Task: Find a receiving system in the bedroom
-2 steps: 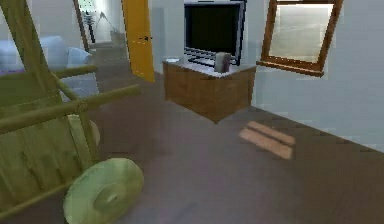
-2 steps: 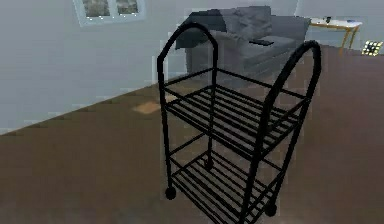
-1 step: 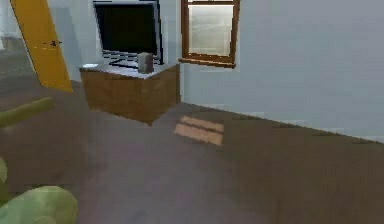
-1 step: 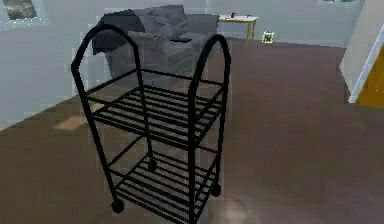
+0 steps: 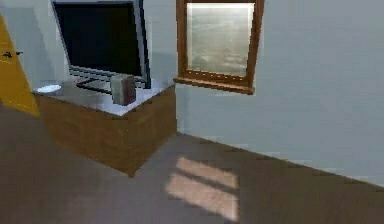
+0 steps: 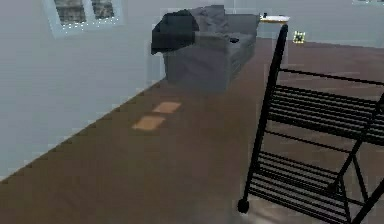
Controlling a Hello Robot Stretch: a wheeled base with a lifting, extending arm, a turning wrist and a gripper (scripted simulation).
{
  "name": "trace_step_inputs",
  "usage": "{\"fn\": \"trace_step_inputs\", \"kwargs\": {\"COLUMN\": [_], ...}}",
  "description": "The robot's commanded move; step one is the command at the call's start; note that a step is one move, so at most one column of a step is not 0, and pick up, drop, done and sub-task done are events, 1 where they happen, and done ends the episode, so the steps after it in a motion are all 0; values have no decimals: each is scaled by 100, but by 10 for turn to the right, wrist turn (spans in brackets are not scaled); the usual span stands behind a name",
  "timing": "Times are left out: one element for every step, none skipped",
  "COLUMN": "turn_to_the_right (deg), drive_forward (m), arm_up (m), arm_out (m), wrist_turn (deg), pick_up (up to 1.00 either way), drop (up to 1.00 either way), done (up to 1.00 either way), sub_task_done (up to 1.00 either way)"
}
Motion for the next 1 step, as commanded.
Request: {"fn": "trace_step_inputs", "kwargs": {"turn_to_the_right": [-270], "drive_forward": [0], "arm_up": [0], "arm_out": [0], "wrist_turn": [0], "pick_up": [0], "drop": [0], "done": [0], "sub_task_done": [0]}}
